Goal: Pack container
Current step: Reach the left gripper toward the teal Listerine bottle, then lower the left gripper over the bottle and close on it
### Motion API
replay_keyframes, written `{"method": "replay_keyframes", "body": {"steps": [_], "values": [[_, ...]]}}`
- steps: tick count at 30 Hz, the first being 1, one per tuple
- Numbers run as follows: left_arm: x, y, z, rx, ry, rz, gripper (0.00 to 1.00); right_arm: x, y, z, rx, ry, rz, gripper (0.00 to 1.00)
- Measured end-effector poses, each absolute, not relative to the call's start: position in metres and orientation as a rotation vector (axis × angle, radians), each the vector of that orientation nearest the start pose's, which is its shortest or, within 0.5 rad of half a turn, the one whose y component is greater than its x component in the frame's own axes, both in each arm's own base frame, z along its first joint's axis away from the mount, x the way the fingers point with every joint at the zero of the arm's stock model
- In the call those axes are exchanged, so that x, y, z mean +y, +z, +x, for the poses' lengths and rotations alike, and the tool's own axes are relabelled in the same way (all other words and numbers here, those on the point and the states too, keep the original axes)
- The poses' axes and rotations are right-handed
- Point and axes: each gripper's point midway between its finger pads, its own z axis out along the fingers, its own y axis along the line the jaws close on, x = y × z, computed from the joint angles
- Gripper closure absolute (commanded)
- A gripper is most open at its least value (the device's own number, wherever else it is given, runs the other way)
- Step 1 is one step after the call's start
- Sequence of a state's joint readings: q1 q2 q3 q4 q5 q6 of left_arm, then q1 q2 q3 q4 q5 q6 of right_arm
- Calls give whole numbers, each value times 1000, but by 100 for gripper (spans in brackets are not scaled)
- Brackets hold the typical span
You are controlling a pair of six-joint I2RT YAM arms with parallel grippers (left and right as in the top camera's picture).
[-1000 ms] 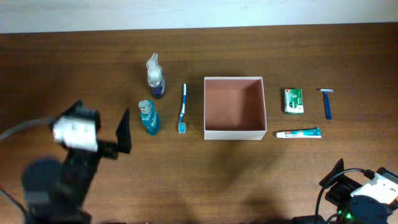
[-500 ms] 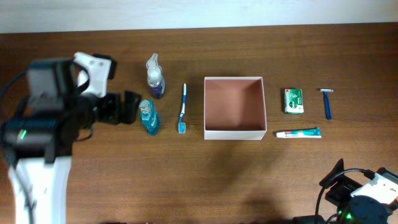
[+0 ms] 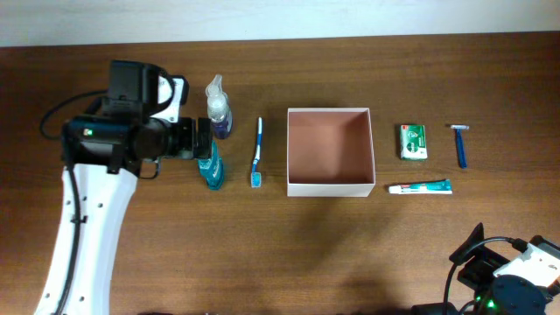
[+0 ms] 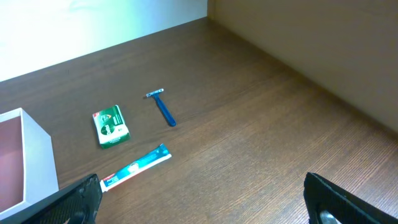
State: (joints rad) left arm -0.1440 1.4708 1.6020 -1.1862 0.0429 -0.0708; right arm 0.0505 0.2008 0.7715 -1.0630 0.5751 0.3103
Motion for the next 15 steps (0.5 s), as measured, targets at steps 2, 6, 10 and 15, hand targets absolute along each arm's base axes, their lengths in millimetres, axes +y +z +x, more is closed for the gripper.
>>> {"method": "replay_keyframes", "body": {"steps": [2, 6, 10, 15], "values": [[-59, 251, 347, 2635, -105, 109, 1, -87, 246, 132, 1904, -361, 600, 1], [-69, 241, 350, 2663, -109, 126, 1, -87, 246, 132, 1904, -361, 600, 1], [-74, 224, 350, 2723, -101, 139, 1, -87, 246, 132, 1904, -361, 600, 1], [-74, 197, 356, 2811, -81, 139, 0, -87, 246, 132, 1904, -361, 600, 1]]}}
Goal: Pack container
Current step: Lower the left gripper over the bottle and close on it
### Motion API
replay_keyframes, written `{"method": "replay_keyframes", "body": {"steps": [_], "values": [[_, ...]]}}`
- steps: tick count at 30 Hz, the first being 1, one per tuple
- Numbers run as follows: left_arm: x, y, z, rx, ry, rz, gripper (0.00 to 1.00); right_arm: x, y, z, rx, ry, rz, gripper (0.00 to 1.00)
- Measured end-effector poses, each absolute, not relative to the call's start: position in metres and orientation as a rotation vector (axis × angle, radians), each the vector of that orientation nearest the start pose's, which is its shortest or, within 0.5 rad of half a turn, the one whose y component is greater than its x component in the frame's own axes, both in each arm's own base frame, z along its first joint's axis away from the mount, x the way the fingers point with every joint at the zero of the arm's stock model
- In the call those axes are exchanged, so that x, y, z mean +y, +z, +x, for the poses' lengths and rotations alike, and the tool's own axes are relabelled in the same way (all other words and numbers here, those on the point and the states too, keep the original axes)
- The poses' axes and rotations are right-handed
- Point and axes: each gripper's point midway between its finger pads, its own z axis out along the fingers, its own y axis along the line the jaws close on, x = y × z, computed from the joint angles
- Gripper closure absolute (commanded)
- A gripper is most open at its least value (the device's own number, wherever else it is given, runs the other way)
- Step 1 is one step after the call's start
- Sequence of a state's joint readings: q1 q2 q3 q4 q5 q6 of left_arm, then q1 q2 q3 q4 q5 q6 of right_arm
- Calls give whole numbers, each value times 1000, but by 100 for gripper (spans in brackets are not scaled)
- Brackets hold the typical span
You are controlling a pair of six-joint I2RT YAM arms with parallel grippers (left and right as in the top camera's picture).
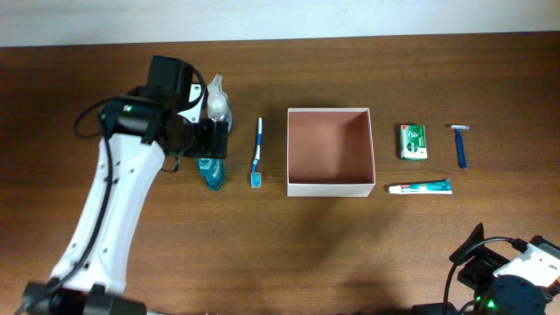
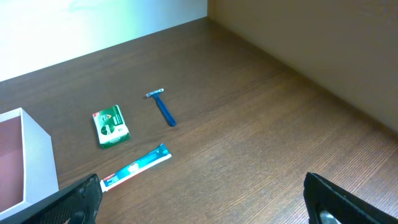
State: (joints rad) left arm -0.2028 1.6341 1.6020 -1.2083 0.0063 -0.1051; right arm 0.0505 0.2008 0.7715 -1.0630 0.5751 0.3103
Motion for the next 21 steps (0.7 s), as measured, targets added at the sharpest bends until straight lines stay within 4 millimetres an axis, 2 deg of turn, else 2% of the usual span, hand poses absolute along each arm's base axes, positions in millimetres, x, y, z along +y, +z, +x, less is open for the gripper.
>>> {"method": "replay_keyframes", "body": {"steps": [5, 11, 21], "values": [[-75, 175, 357, 2885, -67, 140, 1, -87, 246, 132, 1904, -361, 601, 1], [-74, 163, 356, 2927, -58, 143, 0, -87, 246, 132, 1904, -361, 600, 1], [-75, 129, 361, 3017, -39, 147, 0, -87, 246, 132, 1904, -361, 600, 1]]}}
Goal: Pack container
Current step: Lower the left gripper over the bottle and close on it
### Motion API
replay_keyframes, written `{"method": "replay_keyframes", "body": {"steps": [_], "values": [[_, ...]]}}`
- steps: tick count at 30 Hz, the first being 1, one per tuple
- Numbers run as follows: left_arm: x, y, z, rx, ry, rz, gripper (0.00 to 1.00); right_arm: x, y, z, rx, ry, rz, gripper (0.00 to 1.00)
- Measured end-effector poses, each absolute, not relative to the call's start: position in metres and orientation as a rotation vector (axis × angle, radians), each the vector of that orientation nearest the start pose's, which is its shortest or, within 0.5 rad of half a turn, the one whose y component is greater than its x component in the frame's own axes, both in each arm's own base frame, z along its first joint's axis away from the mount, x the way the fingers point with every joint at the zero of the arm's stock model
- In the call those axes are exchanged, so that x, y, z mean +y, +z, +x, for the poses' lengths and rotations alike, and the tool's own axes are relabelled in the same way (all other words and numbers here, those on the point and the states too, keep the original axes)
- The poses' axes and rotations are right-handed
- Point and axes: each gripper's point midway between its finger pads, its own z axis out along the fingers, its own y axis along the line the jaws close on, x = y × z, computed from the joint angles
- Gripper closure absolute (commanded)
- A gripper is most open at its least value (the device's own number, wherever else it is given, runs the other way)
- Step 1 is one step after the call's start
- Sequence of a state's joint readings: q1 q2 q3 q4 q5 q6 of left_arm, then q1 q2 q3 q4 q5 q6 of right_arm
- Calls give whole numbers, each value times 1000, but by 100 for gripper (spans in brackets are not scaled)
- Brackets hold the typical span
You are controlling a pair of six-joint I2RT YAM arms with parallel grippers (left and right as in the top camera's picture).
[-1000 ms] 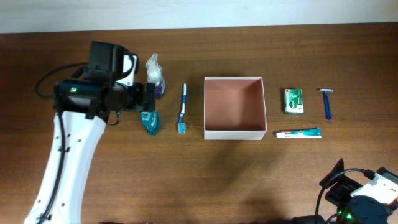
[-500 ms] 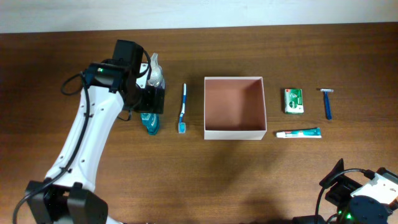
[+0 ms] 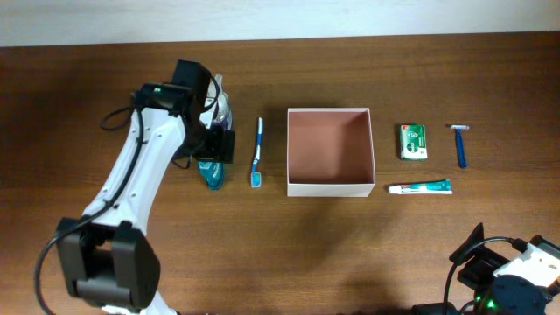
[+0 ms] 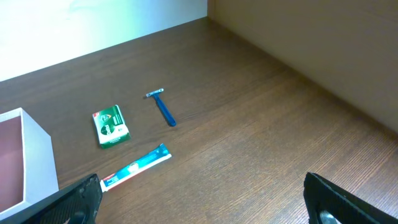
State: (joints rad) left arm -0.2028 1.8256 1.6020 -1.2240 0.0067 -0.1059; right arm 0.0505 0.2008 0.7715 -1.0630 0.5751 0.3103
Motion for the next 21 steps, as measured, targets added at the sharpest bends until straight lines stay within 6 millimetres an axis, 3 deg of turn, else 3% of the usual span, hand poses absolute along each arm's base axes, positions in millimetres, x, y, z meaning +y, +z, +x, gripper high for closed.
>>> {"method": "replay_keyframes", "body": {"steps": [6, 15, 19, 21], "values": [[-76, 109, 363, 3069, -27, 149, 1, -87, 246, 132, 1904, -361, 600, 1], [-76, 107, 364, 3071, -26, 149, 1, -87, 246, 132, 1904, -361, 600, 1], [-76, 107, 364, 3070, -26, 152, 11, -87, 246, 132, 1904, -361, 600, 1], [-76, 107, 364, 3070, -26, 151, 21, -87, 246, 132, 1904, -361, 600, 1]]}}
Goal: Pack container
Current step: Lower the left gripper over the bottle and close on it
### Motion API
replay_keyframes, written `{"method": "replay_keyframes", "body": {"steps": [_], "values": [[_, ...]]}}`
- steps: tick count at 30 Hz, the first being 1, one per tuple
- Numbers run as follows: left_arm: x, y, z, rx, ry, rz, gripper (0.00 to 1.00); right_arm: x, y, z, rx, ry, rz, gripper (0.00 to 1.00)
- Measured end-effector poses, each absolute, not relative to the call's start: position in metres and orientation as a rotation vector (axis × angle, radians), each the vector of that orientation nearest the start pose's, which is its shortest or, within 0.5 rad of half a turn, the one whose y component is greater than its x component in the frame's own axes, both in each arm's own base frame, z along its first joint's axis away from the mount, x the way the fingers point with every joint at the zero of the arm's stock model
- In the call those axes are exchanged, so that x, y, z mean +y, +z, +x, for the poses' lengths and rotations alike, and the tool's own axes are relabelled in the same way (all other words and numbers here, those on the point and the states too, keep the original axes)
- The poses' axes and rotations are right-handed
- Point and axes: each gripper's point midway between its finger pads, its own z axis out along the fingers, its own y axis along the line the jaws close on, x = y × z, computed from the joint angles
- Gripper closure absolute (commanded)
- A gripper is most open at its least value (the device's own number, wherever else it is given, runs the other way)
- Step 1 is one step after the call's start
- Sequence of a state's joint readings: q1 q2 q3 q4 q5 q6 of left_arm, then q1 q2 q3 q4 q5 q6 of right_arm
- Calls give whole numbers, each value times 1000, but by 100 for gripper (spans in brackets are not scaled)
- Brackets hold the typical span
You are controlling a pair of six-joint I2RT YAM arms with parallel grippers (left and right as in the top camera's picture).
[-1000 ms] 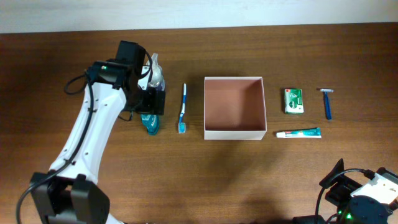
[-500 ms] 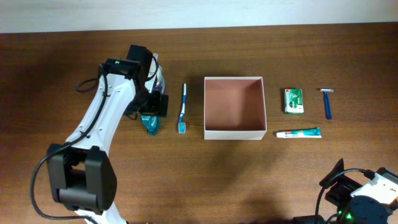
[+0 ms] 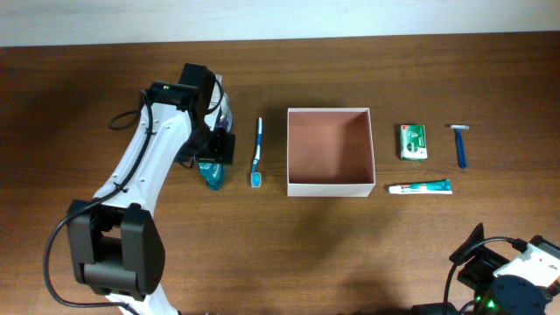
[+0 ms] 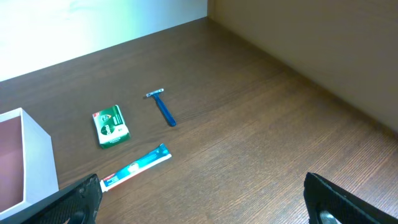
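An open white box with a brown inside stands mid-table. Left of it lie a blue toothbrush, a teal bottle and a clear spray bottle. My left gripper hangs over the two bottles and hides where they meet; its jaws cannot be made out. To the right of the box are a green packet, a blue razor and a toothpaste tube. My right gripper stands open near the table's front right corner with nothing between its fingers.
In the right wrist view the box's corner sits at the left edge, with the green packet, razor and toothpaste tube beyond it. The left arm's white link slants across the left side.
The left arm's lower link has shifted a little to the right; its gripper stays over the two bottles. The right arm and all objects are where they were.
At first the left gripper reached the teal bottle from the left with its wrist well out to the side. The wrist then stood closer, and later right beside the spray bottle, where it is now. No object has moved.
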State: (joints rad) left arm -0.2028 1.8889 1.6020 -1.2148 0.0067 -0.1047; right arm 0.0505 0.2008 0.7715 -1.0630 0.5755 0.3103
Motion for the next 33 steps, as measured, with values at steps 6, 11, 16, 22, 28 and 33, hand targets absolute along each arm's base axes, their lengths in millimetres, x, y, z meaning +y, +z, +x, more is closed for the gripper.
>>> {"method": "replay_keyframes", "body": {"steps": [6, 11, 16, 22, 28, 33], "values": [[-75, 107, 362, 3079, -24, 161, 31, -87, 246, 132, 1904, -361, 600, 1], [-76, 107, 362, 3079, -24, 161, 36, -87, 246, 132, 1904, -361, 600, 1], [-76, 107, 363, 3071, -26, 160, 36, -87, 246, 132, 1904, -361, 600, 1], [-76, 107, 364, 3069, -26, 159, 47, -87, 246, 132, 1904, -361, 600, 1], [-76, 107, 364, 3069, -26, 160, 51, -87, 246, 132, 1904, -361, 600, 1], [-76, 107, 364, 3069, -26, 157, 60, -87, 246, 132, 1904, -361, 600, 1]]}}
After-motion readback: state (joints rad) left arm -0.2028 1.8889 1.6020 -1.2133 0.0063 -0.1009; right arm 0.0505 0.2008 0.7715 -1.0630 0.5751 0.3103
